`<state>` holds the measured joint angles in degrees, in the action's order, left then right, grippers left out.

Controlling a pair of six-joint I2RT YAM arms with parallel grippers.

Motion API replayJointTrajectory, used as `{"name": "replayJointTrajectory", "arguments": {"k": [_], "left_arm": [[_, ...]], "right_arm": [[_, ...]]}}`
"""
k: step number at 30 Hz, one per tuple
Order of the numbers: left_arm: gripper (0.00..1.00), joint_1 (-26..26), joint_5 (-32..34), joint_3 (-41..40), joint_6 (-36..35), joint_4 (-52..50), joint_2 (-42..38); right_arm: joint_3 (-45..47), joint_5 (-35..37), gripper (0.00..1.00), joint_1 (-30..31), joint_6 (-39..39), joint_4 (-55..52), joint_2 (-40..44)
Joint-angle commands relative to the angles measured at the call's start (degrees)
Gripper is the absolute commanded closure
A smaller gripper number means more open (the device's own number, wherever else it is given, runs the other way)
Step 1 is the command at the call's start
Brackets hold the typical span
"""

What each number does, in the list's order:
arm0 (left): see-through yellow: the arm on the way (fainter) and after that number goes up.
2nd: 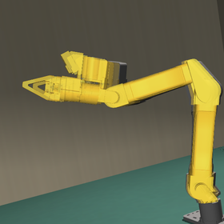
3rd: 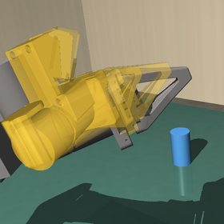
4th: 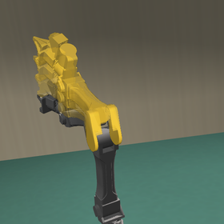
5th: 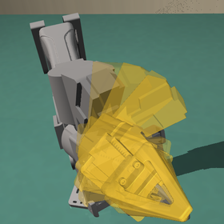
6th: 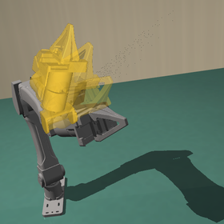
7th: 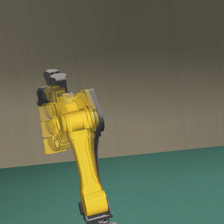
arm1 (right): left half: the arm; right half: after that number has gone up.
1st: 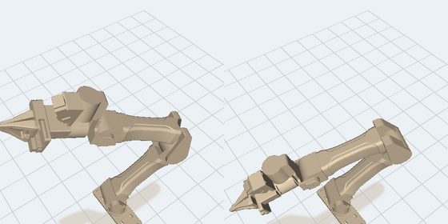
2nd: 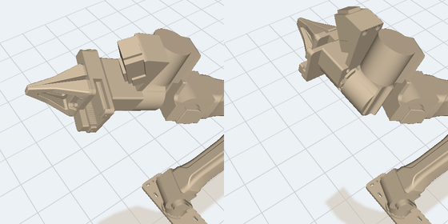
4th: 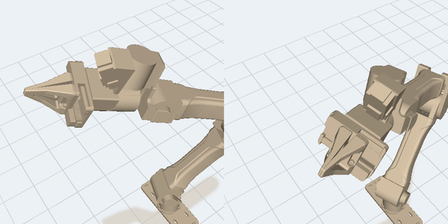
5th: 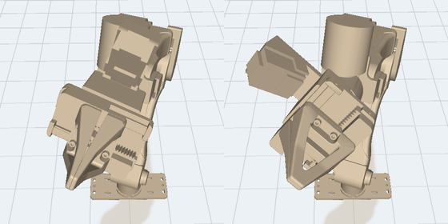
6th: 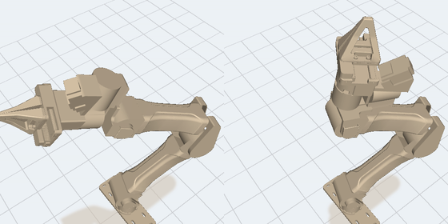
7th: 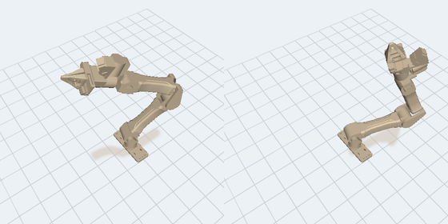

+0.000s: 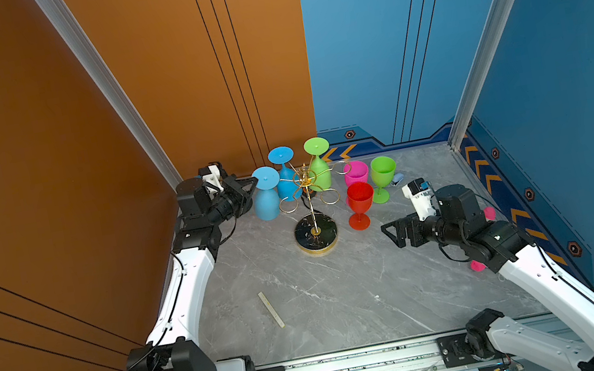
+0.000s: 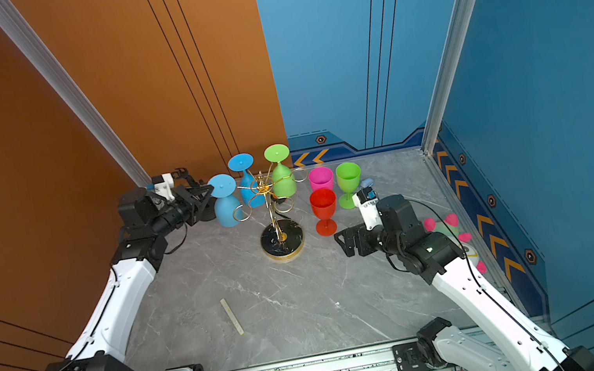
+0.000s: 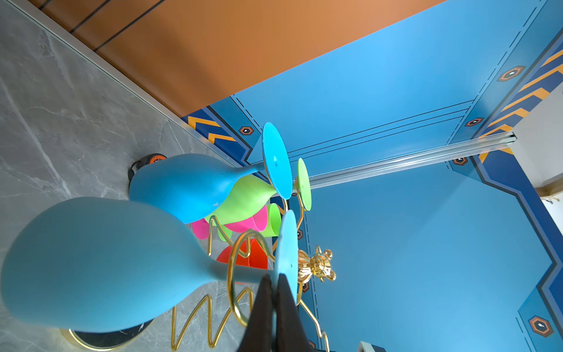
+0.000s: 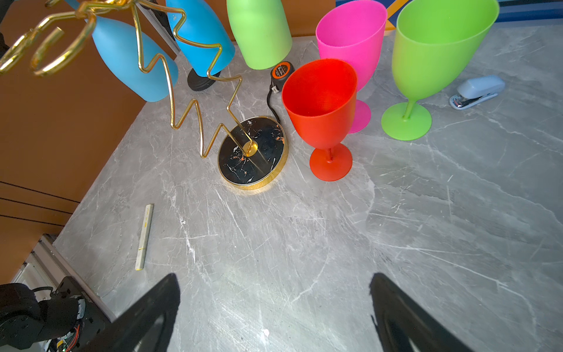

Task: Take the wine glass off the wine glass rack
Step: Pick up the wine glass from the wine glass rack.

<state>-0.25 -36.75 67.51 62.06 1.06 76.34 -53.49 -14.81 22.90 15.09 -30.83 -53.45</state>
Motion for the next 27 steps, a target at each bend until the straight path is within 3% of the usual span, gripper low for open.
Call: {"name": "replayJointTrajectory", "arguments": {"k": [1,27], "left_arm": [[1.00,0.63,-2.68,0.08,2.00,2.47,-0.38],[1.00,-1.32,-6.41,4.38,4.44,2.54,4.06]], "right_arm": [[0.46,0.09,0.02,-0.22,0.82,0.97,0.54],[1.28,0.08,0.02,-0.31,1.01,1.56,0.45]]}}
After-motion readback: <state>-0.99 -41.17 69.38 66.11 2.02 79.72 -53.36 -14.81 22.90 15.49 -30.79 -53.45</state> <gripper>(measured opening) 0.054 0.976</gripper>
